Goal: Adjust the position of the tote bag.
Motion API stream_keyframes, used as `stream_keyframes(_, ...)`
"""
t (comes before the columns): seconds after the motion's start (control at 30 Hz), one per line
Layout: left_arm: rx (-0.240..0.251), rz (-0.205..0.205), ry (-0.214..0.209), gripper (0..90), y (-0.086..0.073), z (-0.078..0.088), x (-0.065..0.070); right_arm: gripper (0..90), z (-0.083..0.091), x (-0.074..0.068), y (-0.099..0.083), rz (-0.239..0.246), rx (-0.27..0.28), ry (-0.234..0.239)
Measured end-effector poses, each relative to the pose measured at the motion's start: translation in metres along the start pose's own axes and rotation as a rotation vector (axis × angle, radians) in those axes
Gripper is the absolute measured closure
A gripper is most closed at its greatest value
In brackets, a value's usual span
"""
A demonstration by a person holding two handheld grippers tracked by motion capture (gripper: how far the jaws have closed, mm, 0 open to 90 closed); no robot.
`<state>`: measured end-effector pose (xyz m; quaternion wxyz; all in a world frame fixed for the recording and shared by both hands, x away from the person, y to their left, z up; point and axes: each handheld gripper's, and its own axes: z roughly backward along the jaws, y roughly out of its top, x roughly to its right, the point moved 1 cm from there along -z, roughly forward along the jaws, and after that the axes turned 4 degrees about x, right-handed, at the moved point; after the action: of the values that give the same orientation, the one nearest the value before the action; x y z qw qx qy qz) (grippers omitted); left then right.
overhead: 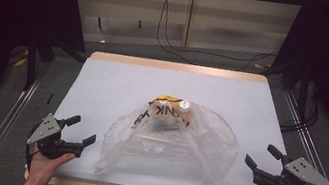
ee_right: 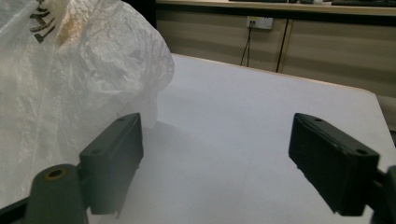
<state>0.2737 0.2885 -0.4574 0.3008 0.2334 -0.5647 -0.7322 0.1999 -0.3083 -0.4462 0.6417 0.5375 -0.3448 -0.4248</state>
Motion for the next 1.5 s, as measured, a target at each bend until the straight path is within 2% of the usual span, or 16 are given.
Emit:
stream_keyframes(0.27,-0.015,0.004,-0.013,14.2,0.001,-0.001,0.003,26.3,-0.001,0.002,0.000,-0.028,-0.031,0.023)
stream_keyframes(0.33,-0.008,0.010,-0.036,16.5,0.002,-0.002,0.005,28.9,-0.002,0.001,0.000,-0.030,-0.050,0.040)
stream_keyframes(0.5,-0.019,-0.020,-0.045,22.4,0.003,0.001,0.010,31.3,-0.004,-0.003,0.002,-0.019,-0.071,0.061)
stream_keyframes(0.53,-0.008,-0.024,-0.043,22.7,0.004,0.002,0.013,33.1,-0.005,-0.006,0.003,-0.015,-0.076,0.079)
stream_keyframes(0.63,0.000,-0.035,-0.061,28.7,0.005,0.004,0.013,35.5,-0.005,-0.008,0.004,-0.006,-0.082,0.092)
stream_keyframes(0.7,-0.003,-0.018,-0.059,29.1,0.006,0.005,0.016,37.8,-0.004,-0.010,0.005,-0.007,-0.089,0.113)
stream_keyframes(0.77,-0.003,-0.022,-0.065,29.4,0.007,0.005,0.018,38.2,-0.003,-0.013,0.005,-0.007,-0.103,0.136)
stream_keyframes(0.83,0.001,-0.016,-0.089,31.4,0.009,0.005,0.020,40.7,-0.002,-0.015,0.006,-0.009,-0.114,0.160)
stream_keyframes(0.87,-0.003,-0.025,-0.096,35.3,0.009,0.005,0.021,42.3,-0.001,-0.017,0.007,-0.005,-0.116,0.173)
stream_keyframes(0.93,-0.005,-0.026,-0.099,35.6,0.010,0.007,0.022,44.4,0.000,-0.019,0.008,-0.005,-0.118,0.193)
stream_keyframes(1.13,-0.003,0.004,-0.123,40.9,0.013,0.013,0.029,49.8,0.004,-0.028,0.010,-0.004,-0.137,0.231)
stream_keyframes(1.23,-0.006,0.002,-0.141,43.4,0.013,0.018,0.035,54.2,0.007,-0.035,0.011,0.006,-0.136,0.254)
stream_keyframes(1.27,-0.006,-0.006,-0.141,44.1,0.014,0.021,0.036,54.9,0.008,-0.036,0.011,0.006,-0.137,0.265)
stream_keyframes(1.3,-0.001,0.014,-0.143,45.9,0.013,0.023,0.037,56.2,0.009,-0.039,0.011,0.007,-0.141,0.275)
stream_keyframes(1.47,0.002,0.016,-0.146,52.7,0.014,0.030,0.040,61.1,0.011,-0.047,0.013,0.021,-0.139,0.311)
stream_keyframes(1.5,0.003,0.028,-0.147,53.7,0.014,0.030,0.042,61.6,0.011,-0.050,0.014,0.015,-0.142,0.313)
